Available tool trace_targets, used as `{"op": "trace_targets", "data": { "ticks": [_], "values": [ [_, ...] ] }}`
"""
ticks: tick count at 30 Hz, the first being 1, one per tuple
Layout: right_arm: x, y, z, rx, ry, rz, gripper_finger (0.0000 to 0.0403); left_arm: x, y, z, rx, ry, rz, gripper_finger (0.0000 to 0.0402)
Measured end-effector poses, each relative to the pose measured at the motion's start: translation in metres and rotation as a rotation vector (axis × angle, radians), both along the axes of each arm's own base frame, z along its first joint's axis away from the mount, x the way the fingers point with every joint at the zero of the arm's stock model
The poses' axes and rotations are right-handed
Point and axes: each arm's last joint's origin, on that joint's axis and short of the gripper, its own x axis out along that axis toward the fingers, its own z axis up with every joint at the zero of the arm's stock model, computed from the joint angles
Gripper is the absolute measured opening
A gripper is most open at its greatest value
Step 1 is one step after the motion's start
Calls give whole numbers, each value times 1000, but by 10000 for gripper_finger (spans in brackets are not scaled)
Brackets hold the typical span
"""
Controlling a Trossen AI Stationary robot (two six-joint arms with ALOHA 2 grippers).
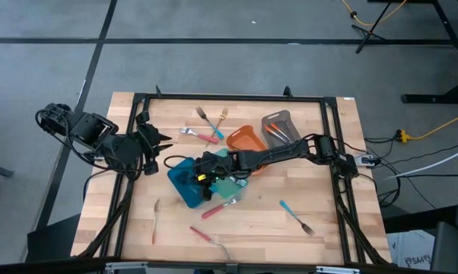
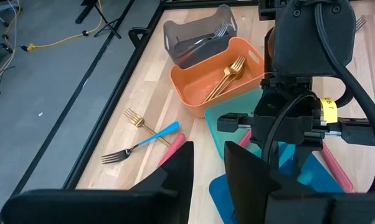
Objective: Sort silverware by color (type)
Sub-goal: Put the orange fork into the black bin
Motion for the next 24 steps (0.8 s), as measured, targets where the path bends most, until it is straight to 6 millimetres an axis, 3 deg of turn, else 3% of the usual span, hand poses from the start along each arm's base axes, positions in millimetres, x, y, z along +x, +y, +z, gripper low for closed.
{"op": "trace_targets", "data": {
  "ticks": [17,24],
  "values": [
    [0,0,0,0,2,0,81,0,0,0,-3,-1,2,82],
    [-3,0,4,5,10,10,81,0,-1,-1,-116,-24,42,82]
  ]
}}
